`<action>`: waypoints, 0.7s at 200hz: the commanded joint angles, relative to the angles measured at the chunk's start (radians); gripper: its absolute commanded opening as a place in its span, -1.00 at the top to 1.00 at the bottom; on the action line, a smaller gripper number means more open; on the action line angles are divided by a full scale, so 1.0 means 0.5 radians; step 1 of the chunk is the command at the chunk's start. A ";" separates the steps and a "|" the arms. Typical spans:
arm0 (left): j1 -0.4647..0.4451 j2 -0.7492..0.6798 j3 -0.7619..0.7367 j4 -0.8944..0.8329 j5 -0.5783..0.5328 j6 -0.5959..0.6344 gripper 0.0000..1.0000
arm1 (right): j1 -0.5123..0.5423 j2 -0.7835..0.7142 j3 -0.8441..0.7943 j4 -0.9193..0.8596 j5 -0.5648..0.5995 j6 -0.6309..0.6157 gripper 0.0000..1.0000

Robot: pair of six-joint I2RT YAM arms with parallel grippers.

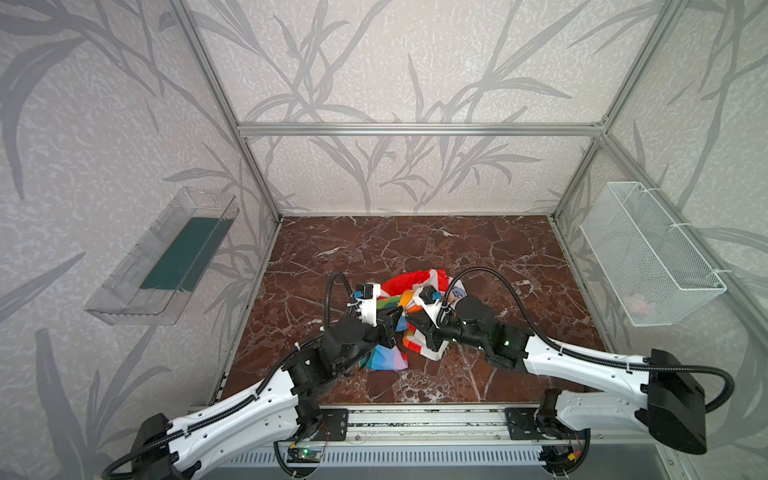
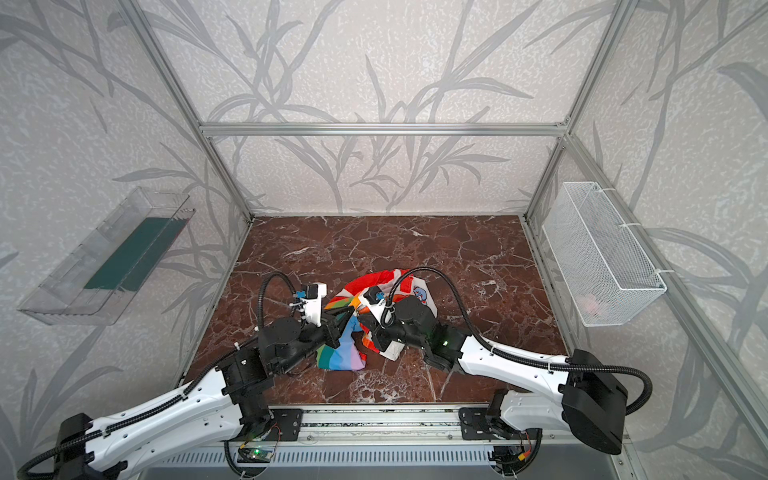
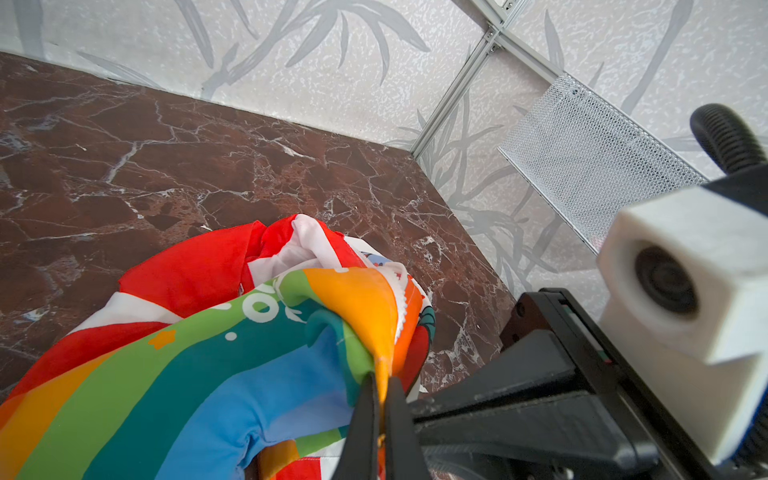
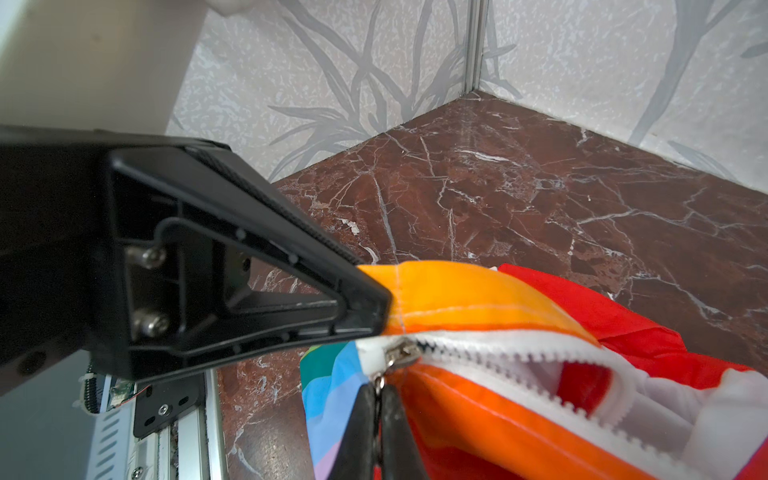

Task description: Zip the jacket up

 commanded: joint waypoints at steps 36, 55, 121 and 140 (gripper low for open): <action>-0.013 0.032 0.015 0.005 0.004 0.042 1.00 | -0.022 0.066 0.167 -0.223 -0.036 -0.093 0.95; -0.014 0.059 0.031 -0.019 0.015 0.059 1.00 | -0.023 0.105 0.259 -0.370 -0.064 -0.168 0.96; -0.014 0.001 -0.094 0.040 0.005 -0.018 1.00 | -0.055 0.118 0.248 -0.410 -0.168 -0.196 1.00; -0.011 -0.063 -0.166 0.035 0.007 -0.098 1.00 | -0.140 0.134 0.171 -0.265 -0.270 -0.095 1.00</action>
